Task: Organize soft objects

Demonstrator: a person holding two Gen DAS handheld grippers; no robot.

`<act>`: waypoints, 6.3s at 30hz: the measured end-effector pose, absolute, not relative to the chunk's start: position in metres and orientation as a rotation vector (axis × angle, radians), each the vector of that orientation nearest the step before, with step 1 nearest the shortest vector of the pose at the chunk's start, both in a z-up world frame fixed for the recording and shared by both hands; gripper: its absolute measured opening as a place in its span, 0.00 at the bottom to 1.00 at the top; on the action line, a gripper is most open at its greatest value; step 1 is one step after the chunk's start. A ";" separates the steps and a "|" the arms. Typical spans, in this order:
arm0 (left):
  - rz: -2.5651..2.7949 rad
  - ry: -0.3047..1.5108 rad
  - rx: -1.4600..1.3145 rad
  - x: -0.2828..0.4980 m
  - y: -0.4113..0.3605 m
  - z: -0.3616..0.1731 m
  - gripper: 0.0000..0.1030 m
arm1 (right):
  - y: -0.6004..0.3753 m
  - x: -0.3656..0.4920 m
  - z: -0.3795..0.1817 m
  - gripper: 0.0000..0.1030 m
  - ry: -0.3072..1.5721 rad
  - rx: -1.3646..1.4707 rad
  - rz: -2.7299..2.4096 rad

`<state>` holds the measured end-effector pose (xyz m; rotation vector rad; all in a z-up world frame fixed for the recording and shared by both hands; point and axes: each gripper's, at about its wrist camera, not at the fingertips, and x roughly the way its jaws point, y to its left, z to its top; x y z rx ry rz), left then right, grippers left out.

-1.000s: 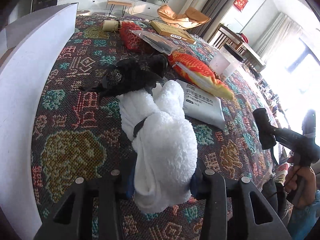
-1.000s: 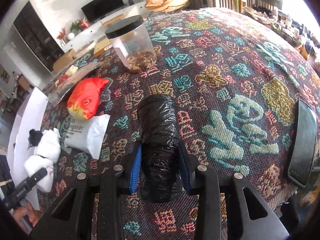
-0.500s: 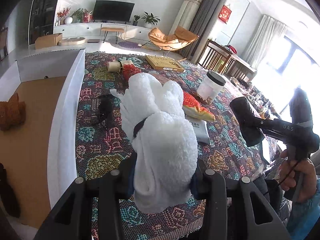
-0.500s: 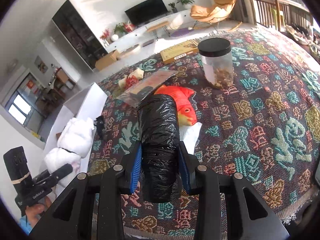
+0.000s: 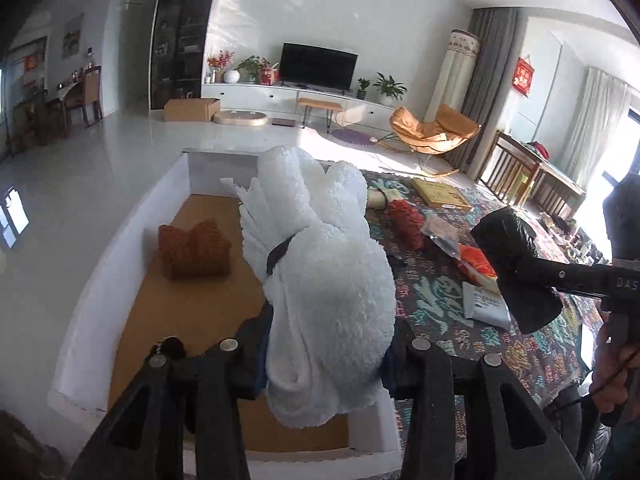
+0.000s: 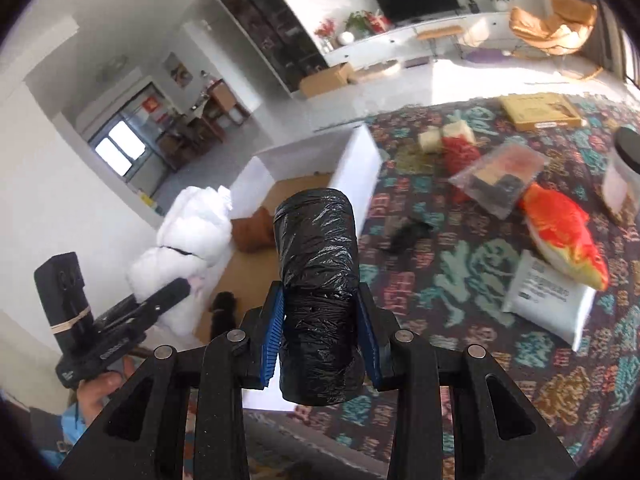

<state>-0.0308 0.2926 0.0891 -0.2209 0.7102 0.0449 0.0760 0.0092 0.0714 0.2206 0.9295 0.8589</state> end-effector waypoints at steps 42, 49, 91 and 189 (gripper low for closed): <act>-0.132 0.954 0.047 0.113 0.064 -0.097 1.00 | -0.199 0.087 -0.107 0.73 0.938 0.056 -0.045; -0.127 0.944 0.047 0.114 0.064 -0.099 1.00 | -0.191 0.087 -0.110 0.82 0.943 0.031 -0.040; -0.127 0.944 0.047 0.115 0.064 -0.099 1.00 | -0.166 0.099 -0.062 0.82 0.737 -0.028 0.148; -0.012 1.006 -0.039 0.212 0.099 -0.064 1.00 | -0.202 0.113 -0.114 0.84 0.910 0.000 -0.015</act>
